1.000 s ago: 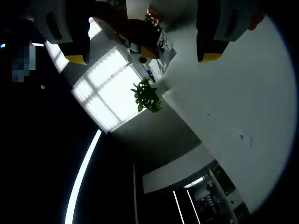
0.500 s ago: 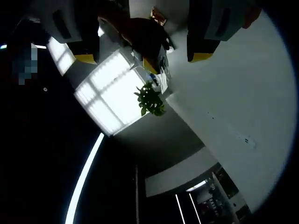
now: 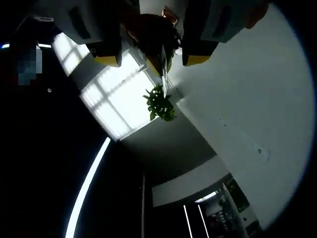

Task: Arrange the skincare products in the storage area until every visible bottle or jar stands upright without overlapping.

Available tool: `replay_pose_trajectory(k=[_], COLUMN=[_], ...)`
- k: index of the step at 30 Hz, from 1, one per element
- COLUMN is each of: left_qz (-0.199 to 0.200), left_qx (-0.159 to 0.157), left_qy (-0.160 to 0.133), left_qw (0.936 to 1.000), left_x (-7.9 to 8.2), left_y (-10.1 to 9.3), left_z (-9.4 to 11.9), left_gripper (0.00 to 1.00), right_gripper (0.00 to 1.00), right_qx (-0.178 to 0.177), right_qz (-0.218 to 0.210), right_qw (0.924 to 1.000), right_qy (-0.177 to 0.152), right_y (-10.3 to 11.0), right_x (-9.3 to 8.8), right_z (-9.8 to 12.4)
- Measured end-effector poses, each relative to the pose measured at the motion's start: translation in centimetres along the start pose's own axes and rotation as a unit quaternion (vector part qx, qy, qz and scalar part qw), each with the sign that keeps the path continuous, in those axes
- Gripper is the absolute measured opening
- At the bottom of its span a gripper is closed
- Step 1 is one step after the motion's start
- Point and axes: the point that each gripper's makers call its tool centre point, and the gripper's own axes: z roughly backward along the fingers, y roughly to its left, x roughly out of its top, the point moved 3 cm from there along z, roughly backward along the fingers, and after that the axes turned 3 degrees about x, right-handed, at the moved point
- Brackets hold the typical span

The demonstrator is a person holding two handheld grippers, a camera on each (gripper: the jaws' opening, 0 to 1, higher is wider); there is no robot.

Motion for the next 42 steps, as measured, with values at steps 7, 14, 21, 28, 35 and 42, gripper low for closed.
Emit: replay_pose_trajectory(k=[7,14,21,28,35,42], left_qz=[0.008,0.003,-0.023,-0.022,-0.029,-0.035], left_qx=[-0.009,-0.004,0.005,-0.001,0.003,0.009], left_qy=[0.0,0.008,0.012,0.016,0.016,0.02], left_qw=[0.9999,1.0,0.9996,0.9996,0.9995,0.9991], left_x=[-0.2,-0.7,-0.8,-1.3,-1.1,-1.0], left_y=[0.0,0.1,0.4,-0.1,0.1,0.1], left_z=[0.0,-0.4,-0.3,-0.5,-0.4,-0.3], left_gripper=[0.28,0.25,0.17,0.11,0.01,0.0], right_gripper=[0.0,0.0,0.0,0.0,0.0,0.0], right_qx=[0.006,0.011,0.013,0.015,0.021,0.022], right_qz=[-0.005,-0.02,-0.016,-0.015,-0.016,-0.011], right_qw=[0.9999,0.9996,0.9996,0.9996,0.9994,0.9994], right_qy=[-0.01,-0.018,-0.02,-0.02,-0.022,-0.024], right_y=[0.3,0.3,0.4,0.4,1.0,0.9], right_x=[-0.2,-1.6,-1.4,-1.2,-1.6,-1.3], right_z=[0.1,-0.2,-0.1,0.0,-0.2,0.0])
